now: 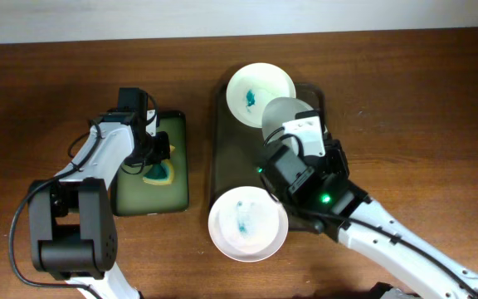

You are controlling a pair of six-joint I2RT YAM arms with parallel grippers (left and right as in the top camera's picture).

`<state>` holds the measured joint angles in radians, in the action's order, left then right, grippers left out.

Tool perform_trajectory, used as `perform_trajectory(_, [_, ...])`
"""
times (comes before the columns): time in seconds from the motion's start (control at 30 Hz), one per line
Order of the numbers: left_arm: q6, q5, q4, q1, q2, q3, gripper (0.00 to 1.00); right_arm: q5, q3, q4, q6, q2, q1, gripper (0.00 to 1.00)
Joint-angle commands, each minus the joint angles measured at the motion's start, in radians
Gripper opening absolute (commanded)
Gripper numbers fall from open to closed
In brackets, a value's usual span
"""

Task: Clean dirty plates on tray and stack at the side
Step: 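Carry the cleaned plate with the right gripper to the table's right side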

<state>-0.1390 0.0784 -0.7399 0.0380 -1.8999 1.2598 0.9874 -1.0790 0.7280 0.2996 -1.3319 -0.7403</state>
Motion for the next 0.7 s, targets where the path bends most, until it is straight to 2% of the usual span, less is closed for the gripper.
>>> perform_trajectory(0.0, [-0.002,0.004,0.003,-0.003,0.021,-0.005,0.00,-0.420,0.000,0.001,0.109,0.018,0.193,0.04])
perform_trajectory(0.13, [-0.002,0.004,0.003,-0.003,0.021,-0.005,0.00,-1.034,0.000,0.036,-0.009,0.018,0.585,0.04])
perform_trajectory(0.2, [-0.002,0.004,0.003,-0.003,0.021,-0.005,0.00,-1.226,0.000,0.053,-0.061,0.016,0.780,0.04])
perform_trajectory(0.33, [-0.002,0.004,-0.001,-0.003,0.021,-0.005,0.00,-1.268,0.000,0.106,-0.056,-0.029,1.139,0.04])
perform_trajectory(0.43, [-0.002,0.004,-0.001,-0.003,0.021,-0.005,0.00,-1.265,0.000,0.097,-0.029,-0.126,1.320,0.04])
perform_trajectory(0.5, [-0.002,0.004,-0.001,-0.003,0.021,-0.005,0.00,-1.264,0.000,0.079,-0.003,-0.222,1.384,0.04])
perform_trajectory(0.67, [-0.002,0.004,-0.001,-0.003,0.021,-0.005,0.00,-1.269,0.000,0.043,0.034,-0.457,1.394,0.04])
